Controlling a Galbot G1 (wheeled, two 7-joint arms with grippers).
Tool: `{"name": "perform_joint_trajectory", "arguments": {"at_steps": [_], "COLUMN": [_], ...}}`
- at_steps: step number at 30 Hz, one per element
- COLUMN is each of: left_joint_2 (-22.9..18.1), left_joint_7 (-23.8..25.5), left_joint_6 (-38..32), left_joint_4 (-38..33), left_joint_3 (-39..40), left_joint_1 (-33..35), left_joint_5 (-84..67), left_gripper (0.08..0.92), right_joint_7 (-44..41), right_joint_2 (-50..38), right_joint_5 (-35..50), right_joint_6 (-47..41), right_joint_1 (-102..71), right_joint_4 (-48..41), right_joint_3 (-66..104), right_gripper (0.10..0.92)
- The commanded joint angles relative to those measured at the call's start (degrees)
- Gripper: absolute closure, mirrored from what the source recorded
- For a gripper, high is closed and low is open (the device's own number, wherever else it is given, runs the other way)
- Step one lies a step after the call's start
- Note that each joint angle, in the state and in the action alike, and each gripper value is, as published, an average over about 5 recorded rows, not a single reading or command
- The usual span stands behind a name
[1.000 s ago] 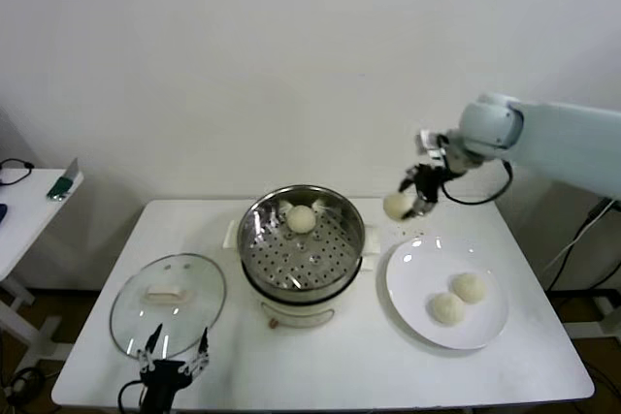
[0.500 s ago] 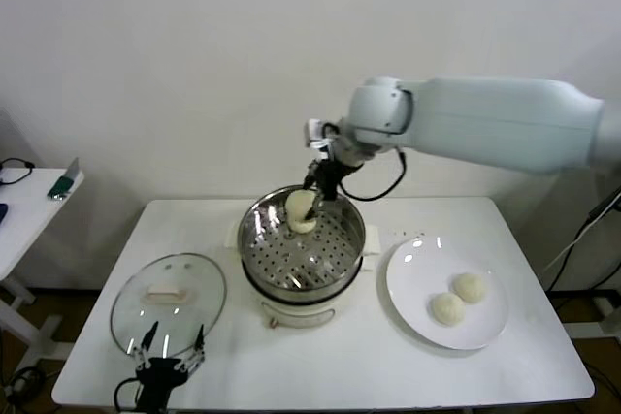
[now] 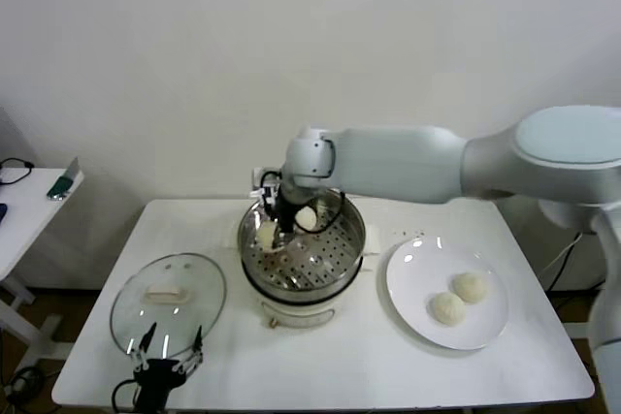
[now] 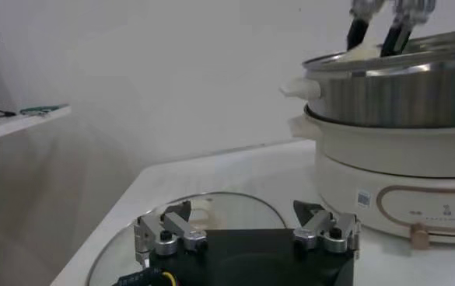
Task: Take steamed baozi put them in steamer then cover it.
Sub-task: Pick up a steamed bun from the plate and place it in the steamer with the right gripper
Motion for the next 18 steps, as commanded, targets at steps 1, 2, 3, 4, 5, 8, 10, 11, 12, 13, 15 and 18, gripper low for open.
{"name": "perform_joint_trajectory", "arguments": {"at_steps": [1, 2, 3, 4, 5, 8, 10, 11, 12, 13, 15, 18], "left_joint_2": [0.1, 0.1, 0.0, 0.0, 0.0, 0.0, 0.0, 0.0, 0.0, 0.0, 0.0, 0.0], "left_joint_7": [0.0, 0.0, 0.0, 0.0, 0.0, 0.1, 0.1, 0.1, 0.1, 0.1, 0.1, 0.1], "left_joint_6": [0.0, 0.0, 0.0, 0.0, 0.0, 0.1, 0.1, 0.2, 0.2, 0.3, 0.4, 0.5], "left_joint_4": [-0.1, -0.1, -0.2, -0.2, -0.3, -0.6, -0.8, -0.9, -1.0, -1.1, -1.2, -1.3], "left_joint_3": [0.1, 0.1, 0.1, 0.2, 0.2, 0.2, 0.2, 0.2, 0.3, 0.3, 0.3, 0.5], "left_joint_1": [0.0, 0.0, 0.0, 0.0, 0.0, 0.1, 0.2, 0.2, 0.2, 0.2, 0.1, -0.1], "left_joint_5": [0.3, 0.4, 0.4, 0.5, 0.5, 0.6, 0.6, 0.6, 0.6, 0.7, 0.7, 0.8], "left_gripper": [0.177, 0.177, 0.177, 0.177, 0.177, 0.177, 0.177, 0.177, 0.177, 0.177, 0.177, 0.177], "right_joint_7": [1.6, 1.8, 2.0, 1.9, 1.8, -0.3, -2.5, -4.0, -5.5, -7.2, -11.0, -15.8], "right_joint_2": [4.2, 4.2, 4.1, 4.0, 3.7, 1.8, -0.3, -1.8, -3.6, -5.6, -10.9, -19.8], "right_joint_5": [-2.4, -2.8, -3.2, -3.6, -4.0, -5.0, -5.7, -5.9, -6.0, -5.9, -5.4, -4.5], "right_joint_6": [-1.0, -1.0, -1.0, -0.8, -0.6, 1.3, 3.4, 4.8, 6.4, 8.0, 11.0, 13.9], "right_joint_1": [-4.7, -4.6, -4.4, -4.1, -3.7, -0.9, 1.7, 3.4, 5.2, 7.0, 10.7, 15.4], "right_joint_4": [-4.7, -4.8, -5.0, -5.1, -5.0, -3.5, -1.8, -0.9, 0.1, 1.1, 3.5, 7.7], "right_joint_3": [0.3, 0.3, 0.4, 0.5, 0.5, -0.1, -0.7, -1.1, -1.5, -2.0, -3.3, -6.4], "right_gripper": [0.378, 0.373, 0.368, 0.354, 0.331, 0.256, 0.224, 0.212, 0.207, 0.206, 0.203, 0.203]}}
